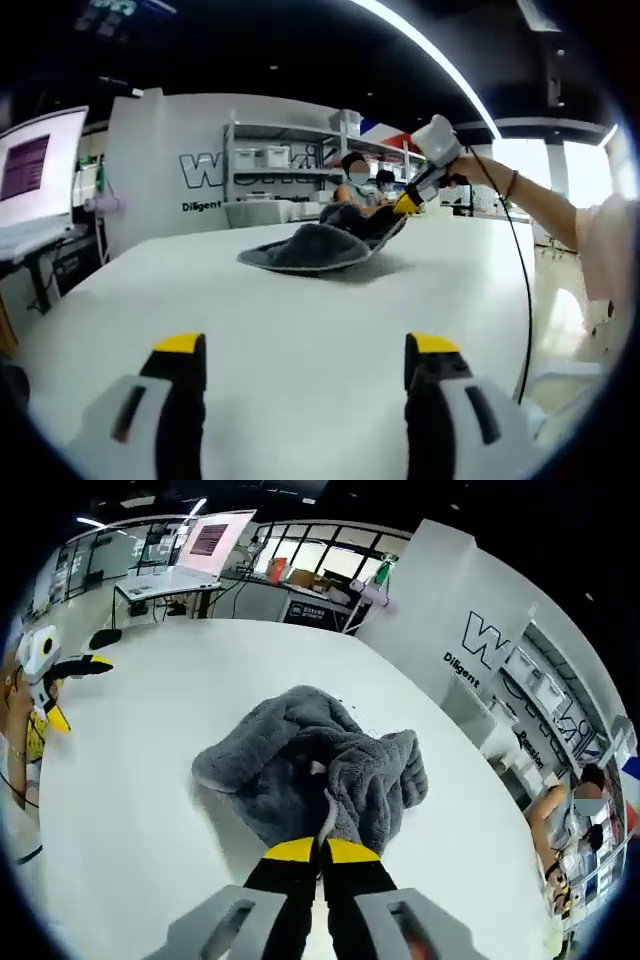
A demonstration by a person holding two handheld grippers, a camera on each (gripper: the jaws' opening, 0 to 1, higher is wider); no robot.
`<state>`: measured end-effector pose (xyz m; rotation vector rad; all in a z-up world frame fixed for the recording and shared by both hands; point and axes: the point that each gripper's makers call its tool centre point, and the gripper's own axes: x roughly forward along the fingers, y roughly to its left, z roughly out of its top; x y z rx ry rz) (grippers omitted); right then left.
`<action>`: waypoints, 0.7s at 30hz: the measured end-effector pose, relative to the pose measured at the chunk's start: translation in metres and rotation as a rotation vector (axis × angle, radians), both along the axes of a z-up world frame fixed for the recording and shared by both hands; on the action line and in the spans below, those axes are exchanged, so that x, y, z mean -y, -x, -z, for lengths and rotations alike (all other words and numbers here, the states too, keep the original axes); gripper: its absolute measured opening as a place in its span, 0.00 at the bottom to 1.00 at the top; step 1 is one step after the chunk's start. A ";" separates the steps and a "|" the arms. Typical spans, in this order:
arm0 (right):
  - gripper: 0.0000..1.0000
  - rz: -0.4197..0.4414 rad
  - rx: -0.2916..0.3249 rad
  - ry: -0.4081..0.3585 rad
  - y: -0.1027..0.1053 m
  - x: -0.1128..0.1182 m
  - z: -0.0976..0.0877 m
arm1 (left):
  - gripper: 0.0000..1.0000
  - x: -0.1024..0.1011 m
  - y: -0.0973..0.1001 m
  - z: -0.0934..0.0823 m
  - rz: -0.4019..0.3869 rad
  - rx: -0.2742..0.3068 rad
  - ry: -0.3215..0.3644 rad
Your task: Fold the towel on the table until its edges align and the towel forms a compact rectangular stack.
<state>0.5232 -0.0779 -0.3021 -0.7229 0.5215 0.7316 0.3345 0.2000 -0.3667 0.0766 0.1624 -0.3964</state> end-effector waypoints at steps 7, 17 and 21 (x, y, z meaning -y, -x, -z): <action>0.02 0.018 0.043 0.034 -0.006 0.009 -0.027 | 0.86 0.000 0.001 -0.003 0.000 0.007 0.002; 0.02 0.019 0.134 0.118 -0.014 0.016 -0.072 | 0.85 -0.001 0.002 -0.004 -0.001 0.008 0.001; 0.02 0.023 0.149 0.124 -0.017 0.018 -0.089 | 0.85 -0.003 0.002 -0.004 -0.004 0.010 0.002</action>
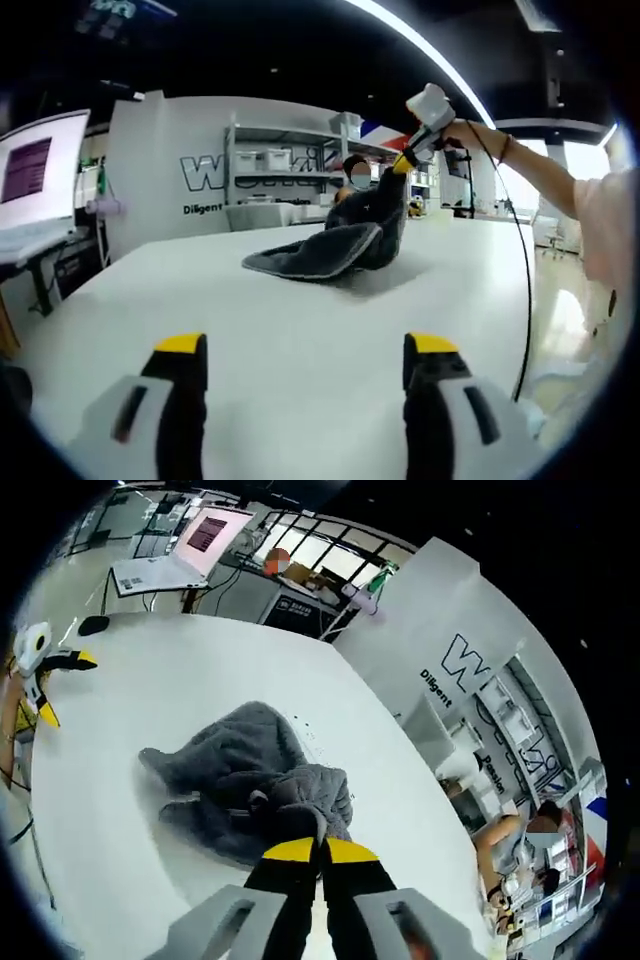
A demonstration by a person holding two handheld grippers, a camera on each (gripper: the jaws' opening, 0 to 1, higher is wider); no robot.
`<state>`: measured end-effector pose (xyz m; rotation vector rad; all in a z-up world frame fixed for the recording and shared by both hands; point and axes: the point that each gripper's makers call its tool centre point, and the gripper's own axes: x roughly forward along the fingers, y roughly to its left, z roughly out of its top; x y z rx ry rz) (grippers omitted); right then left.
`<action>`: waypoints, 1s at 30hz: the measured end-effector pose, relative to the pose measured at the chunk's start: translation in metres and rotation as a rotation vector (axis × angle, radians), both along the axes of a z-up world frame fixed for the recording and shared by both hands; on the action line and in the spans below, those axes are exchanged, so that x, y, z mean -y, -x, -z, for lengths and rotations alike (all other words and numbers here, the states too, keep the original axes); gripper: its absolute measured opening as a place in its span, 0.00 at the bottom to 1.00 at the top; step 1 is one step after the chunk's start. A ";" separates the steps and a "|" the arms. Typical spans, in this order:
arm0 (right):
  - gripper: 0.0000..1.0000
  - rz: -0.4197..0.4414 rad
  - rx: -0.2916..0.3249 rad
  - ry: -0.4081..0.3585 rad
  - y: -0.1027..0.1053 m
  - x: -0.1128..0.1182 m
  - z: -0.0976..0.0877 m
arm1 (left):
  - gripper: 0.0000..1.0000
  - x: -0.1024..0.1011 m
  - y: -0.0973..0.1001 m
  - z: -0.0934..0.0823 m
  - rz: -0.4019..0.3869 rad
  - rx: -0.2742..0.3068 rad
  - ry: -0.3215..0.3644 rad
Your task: Fold the towel on the table until its edges align and the towel forms a compact rectangular stack.
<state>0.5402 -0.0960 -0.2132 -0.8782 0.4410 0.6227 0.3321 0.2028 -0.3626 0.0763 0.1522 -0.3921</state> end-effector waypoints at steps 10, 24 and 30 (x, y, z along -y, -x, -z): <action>0.02 0.013 0.021 0.025 -0.004 0.018 -0.029 | 0.84 -0.004 0.001 0.004 -0.007 -0.007 0.001; 0.02 0.084 0.099 -0.031 -0.017 0.070 -0.042 | 0.83 0.000 -0.002 0.006 -0.001 -0.024 -0.024; 0.02 0.115 0.052 -0.043 -0.018 0.092 -0.013 | 0.83 0.004 -0.004 0.007 0.008 -0.028 -0.035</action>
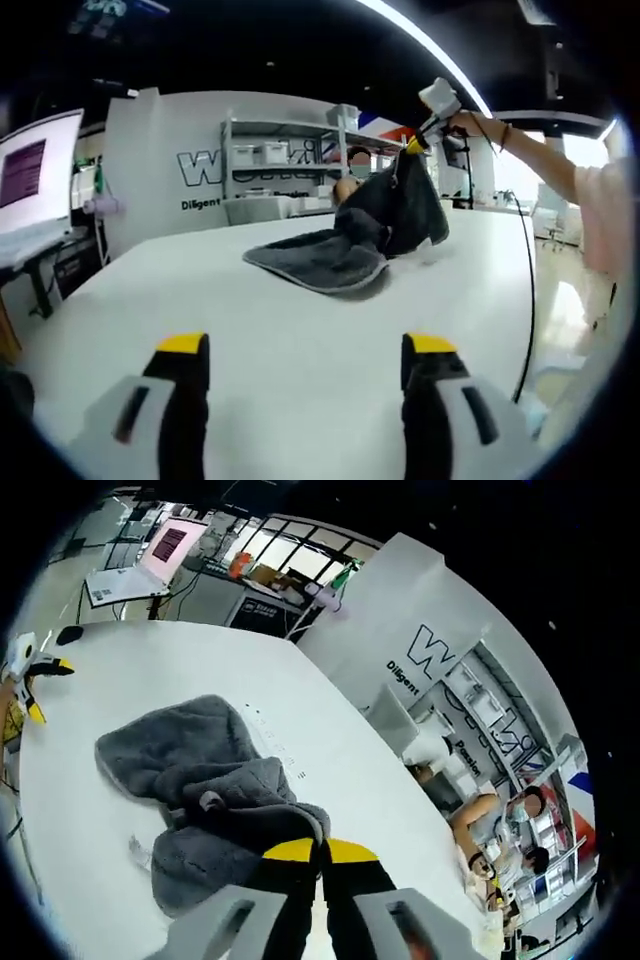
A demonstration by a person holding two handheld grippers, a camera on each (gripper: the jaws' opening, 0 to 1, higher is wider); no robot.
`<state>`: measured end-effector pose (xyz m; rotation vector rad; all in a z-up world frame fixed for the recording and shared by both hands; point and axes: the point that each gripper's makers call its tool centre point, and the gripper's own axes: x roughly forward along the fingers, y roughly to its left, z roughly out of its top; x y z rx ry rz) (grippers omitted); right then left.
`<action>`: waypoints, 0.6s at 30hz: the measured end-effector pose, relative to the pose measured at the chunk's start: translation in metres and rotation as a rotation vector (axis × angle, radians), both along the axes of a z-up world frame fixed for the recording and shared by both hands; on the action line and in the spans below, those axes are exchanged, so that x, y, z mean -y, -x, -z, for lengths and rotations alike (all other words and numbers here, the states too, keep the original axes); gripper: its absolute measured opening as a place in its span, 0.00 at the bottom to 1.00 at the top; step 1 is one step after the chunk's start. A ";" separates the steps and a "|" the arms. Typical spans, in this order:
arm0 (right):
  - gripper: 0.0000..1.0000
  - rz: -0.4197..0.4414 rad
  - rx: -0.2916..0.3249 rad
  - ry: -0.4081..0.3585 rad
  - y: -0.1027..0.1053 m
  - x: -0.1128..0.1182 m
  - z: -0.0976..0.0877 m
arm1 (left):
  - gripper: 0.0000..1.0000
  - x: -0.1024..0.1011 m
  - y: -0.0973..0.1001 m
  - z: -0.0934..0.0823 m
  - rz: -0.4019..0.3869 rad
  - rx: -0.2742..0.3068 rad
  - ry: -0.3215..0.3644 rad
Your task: Fold the towel on the table until its edges align and the towel forms a compact rectangular stack.
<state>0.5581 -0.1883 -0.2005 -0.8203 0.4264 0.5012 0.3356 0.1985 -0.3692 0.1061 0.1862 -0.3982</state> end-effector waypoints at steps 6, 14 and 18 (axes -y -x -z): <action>0.02 0.047 -0.035 -0.036 -0.003 0.028 0.028 | 0.82 0.003 0.000 0.000 0.005 -0.004 -0.015; 0.02 0.086 -0.078 -0.054 0.001 0.051 0.070 | 0.82 0.011 0.000 0.001 0.008 -0.012 -0.034; 0.02 0.104 -0.117 -0.062 0.005 0.058 0.099 | 0.82 0.018 0.002 0.001 0.033 -0.011 -0.041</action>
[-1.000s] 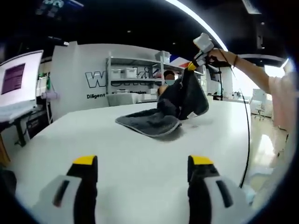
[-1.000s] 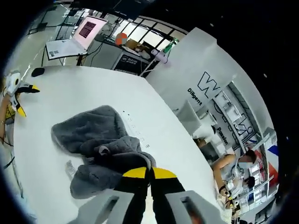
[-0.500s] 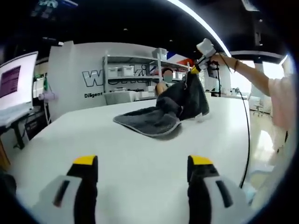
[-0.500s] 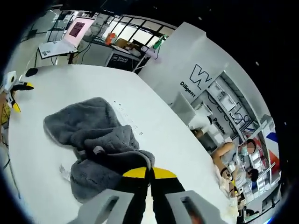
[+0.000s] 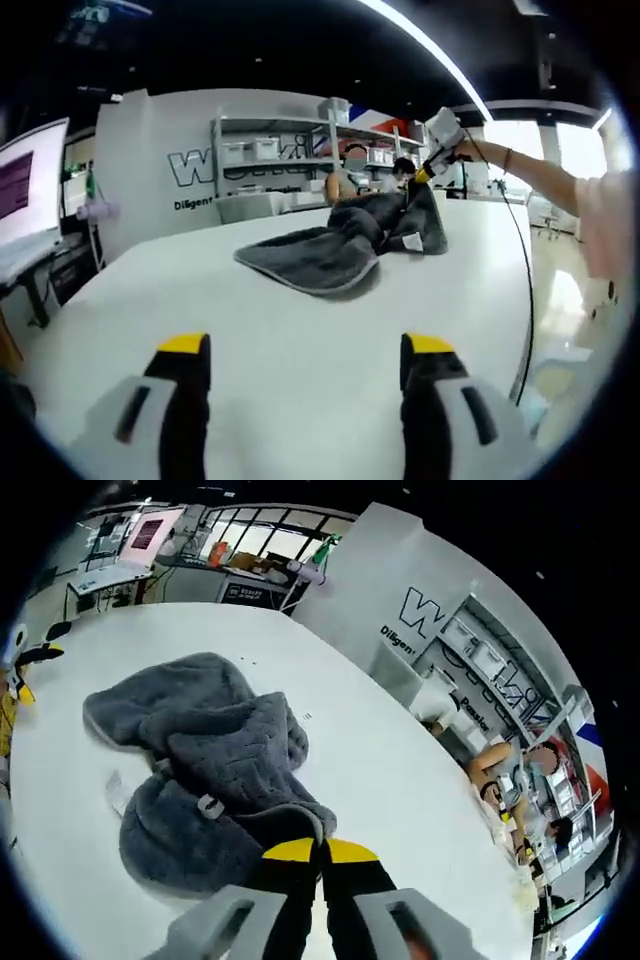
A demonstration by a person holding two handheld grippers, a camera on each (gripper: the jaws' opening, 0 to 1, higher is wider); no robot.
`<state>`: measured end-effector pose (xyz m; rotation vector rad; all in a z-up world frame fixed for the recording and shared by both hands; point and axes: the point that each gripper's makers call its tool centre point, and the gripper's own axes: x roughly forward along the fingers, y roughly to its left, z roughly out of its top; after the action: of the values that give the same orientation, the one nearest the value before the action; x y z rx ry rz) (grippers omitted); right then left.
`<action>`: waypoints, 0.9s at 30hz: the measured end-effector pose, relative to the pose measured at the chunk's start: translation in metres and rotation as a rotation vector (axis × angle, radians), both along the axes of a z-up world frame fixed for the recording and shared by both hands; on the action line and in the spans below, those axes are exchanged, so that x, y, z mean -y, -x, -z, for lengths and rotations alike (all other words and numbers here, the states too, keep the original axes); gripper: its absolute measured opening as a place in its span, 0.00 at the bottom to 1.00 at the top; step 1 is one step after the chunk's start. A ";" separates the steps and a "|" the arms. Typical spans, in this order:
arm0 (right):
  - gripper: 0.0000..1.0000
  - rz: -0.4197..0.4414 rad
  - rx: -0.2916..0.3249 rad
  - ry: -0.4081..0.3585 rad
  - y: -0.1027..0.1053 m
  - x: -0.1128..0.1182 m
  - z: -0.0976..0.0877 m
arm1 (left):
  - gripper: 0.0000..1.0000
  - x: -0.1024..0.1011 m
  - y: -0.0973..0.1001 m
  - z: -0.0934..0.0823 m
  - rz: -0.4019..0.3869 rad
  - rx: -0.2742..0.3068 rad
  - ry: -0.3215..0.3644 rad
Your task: Fold the towel on the table until its edges align and the towel forms a compact rectangular stack.
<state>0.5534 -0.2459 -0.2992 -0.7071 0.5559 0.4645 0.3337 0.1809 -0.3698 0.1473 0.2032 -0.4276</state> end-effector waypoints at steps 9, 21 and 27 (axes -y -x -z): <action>0.02 0.035 -0.085 0.001 0.000 0.015 0.064 | 0.83 0.004 0.000 0.003 0.012 -0.016 -0.013; 0.02 0.075 -0.126 0.014 0.000 0.032 0.103 | 0.84 0.010 -0.002 0.007 0.018 -0.026 -0.010; 0.02 0.094 -0.131 0.010 -0.004 0.035 0.114 | 0.84 0.017 -0.001 0.007 0.037 -0.028 -0.020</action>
<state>0.5569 -0.2805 -0.4129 -0.6598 0.7123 0.4228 0.3348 0.1641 -0.3769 0.1646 0.2324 -0.4644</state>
